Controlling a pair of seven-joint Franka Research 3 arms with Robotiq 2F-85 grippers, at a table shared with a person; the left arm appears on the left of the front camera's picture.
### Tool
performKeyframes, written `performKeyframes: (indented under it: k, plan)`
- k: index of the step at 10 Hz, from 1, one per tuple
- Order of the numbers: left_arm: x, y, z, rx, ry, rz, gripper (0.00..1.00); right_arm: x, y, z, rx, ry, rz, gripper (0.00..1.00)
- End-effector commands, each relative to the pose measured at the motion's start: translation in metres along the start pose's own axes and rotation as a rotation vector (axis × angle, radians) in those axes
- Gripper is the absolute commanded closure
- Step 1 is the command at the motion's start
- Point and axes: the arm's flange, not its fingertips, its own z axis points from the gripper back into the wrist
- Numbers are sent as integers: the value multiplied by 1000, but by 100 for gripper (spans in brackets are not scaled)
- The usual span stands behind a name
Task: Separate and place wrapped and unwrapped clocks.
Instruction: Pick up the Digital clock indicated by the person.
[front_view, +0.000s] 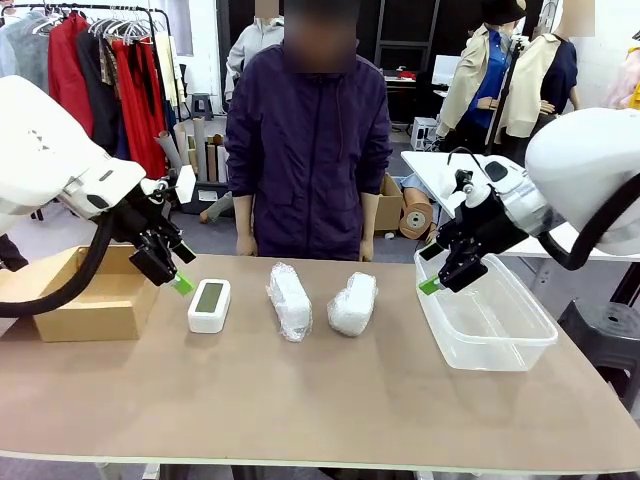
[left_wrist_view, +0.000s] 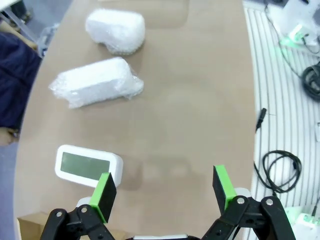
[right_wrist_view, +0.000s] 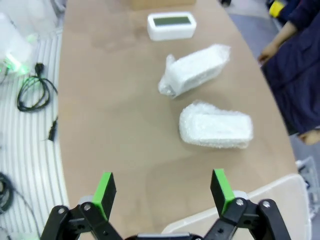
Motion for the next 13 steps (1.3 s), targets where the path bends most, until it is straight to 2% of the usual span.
performKeyframes:
  k: [1, 5, 8, 11, 13]
  plan:
    - [1, -9, 0, 3, 13, 0, 0, 4, 8, -2, 1, 37, 2, 0]
    - [2, -3, -2, 8, 30, 0, 0, 2, 5, -3, -3, 41, 7, 0]
    - [1, 29, 30, -55, -77, -150, 0, 19, -29, 28, 58, -81, 114, 0]
    - [-3, 50, 62, -63, -198, -170, 0, 24, -47, 55, 95, -179, 146, 0]
    - [-6, 62, 79, -40, -228, -173, 0, 24, -60, 70, 94, -226, 155, 0]
